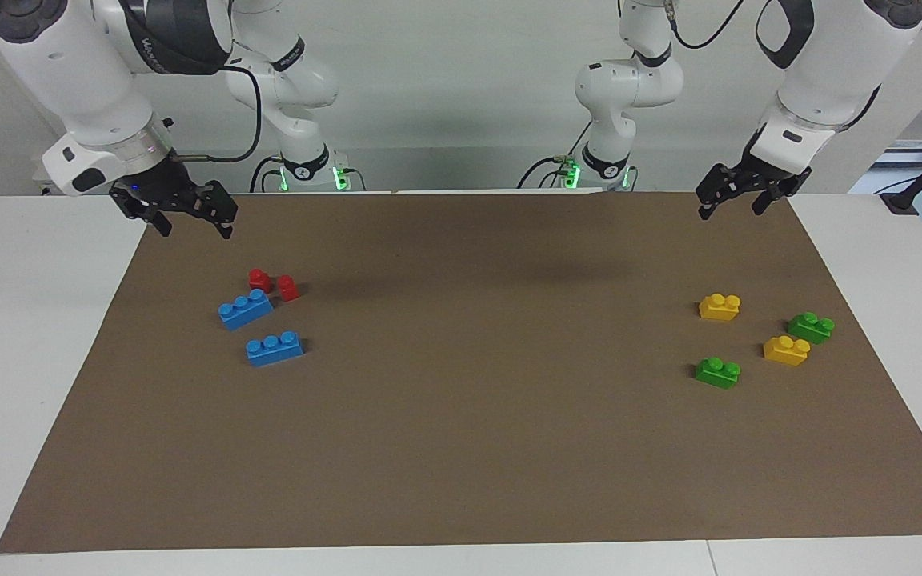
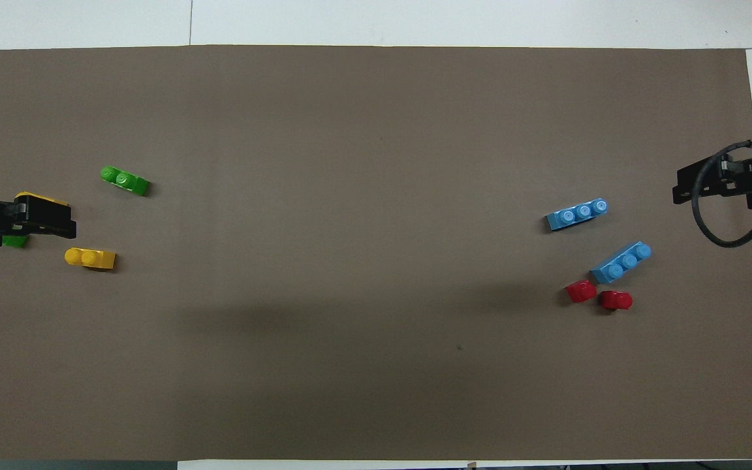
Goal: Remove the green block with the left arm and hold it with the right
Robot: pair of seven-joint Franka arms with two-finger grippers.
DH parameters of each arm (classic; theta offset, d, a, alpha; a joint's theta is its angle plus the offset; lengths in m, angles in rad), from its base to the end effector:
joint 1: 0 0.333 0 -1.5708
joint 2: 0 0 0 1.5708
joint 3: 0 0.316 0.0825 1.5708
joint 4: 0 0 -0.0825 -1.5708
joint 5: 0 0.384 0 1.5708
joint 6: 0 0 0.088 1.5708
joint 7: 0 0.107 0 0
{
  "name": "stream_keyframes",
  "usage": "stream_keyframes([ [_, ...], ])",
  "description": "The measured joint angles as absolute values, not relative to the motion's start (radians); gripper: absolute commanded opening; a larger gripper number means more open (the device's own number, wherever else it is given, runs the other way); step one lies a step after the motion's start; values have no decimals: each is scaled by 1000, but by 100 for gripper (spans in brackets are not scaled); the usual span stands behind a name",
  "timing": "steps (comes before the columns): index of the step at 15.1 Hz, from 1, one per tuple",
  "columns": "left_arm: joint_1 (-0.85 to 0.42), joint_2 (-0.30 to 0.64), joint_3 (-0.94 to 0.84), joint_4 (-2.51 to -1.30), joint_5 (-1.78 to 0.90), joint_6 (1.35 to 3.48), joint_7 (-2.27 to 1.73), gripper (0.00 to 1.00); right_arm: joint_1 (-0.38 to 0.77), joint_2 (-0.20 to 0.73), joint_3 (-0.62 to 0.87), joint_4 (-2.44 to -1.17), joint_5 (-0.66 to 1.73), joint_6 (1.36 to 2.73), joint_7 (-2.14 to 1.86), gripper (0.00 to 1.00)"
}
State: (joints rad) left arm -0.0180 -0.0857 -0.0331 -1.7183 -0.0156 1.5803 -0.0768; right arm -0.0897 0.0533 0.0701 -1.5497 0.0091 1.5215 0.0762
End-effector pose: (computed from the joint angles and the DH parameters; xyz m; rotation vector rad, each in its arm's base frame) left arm 0.5250 -0.0292 0.6021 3.1308 0.0414 -0.0831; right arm 0.5645 -0.0111 0.6005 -3.1249 0.1496 0.1279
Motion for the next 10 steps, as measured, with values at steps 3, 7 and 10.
stream_keyframes([
  [3, -18, -86, -33, -1718, -16, 1580, -77, 100, -90, 53, 70, -1550, 9, 1522, 76, 100],
  [7, -18, -86, -33, -1718, -16, 1580, -77, 100, -94, 53, 70, -1550, 9, 1593, 90, 100],
  [10, -18, -87, -33, -1718, -16, 1580, -77, 100, -99, 53, 69, -1550, 9, 1619, 92, 100],
])
